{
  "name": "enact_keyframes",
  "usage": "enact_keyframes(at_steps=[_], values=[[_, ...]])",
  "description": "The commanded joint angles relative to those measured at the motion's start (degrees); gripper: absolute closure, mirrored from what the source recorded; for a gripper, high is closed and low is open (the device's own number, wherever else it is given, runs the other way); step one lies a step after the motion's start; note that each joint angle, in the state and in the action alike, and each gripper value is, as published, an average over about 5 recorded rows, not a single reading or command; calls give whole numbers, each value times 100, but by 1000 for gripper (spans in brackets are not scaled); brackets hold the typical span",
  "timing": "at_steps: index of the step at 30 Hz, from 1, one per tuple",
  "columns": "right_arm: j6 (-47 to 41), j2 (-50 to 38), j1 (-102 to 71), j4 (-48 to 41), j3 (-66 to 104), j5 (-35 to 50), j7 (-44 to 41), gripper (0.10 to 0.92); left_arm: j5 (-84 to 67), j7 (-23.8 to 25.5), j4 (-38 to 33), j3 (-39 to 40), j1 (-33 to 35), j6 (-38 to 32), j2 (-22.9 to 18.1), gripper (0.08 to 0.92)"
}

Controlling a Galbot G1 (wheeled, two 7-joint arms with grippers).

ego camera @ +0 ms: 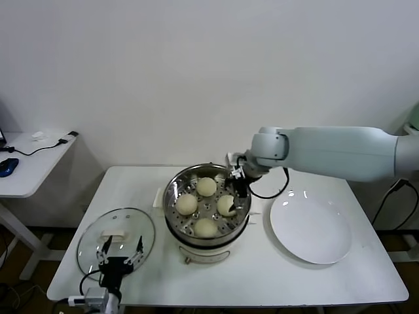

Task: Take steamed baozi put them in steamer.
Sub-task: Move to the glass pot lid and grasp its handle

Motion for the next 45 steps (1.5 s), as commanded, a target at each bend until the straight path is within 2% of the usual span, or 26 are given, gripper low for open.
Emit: enact_keyframes(at_steps=[1,4,8,15,18,22,30,39,45], values=[[697,-769,-44,-176,1185,797,56,203,-68,-36,-59,-10,1,75,24,177],[687,-1173,-884,-207,2436,888,1276,203,-83,-52,-59,-30,-19,85,42,177],[694,-1614,-2076,-264,4013,515,2883,203,-43,-94,-36,-65,-60,109,82,177],[678,-2606,-4897,302,6984,-37,4112,203,-265,-494,-69,-94,-96,-140,184,177],[952,-2803,-6295,545,8264,-318,4311,203,-326,-545,-76,-139,-104,-275,253,177],[2097,-2770,-8149,655,9735,-971,4552,203,-343,-544,-40,-192,-152,-379,318,177],[2683,-1502,-11250,1153,12641,-1193,4228,203,243,-552,123,-188,-209,-560,441,177],[3390,24,-12877,1291,13497,-1545,3781,203,1262,-1216,591,-349,-339,-1055,463,177],[3620,624,-13339,1292,13340,-1850,3700,203,3115,-1996,1008,-362,-376,-1366,569,177]])
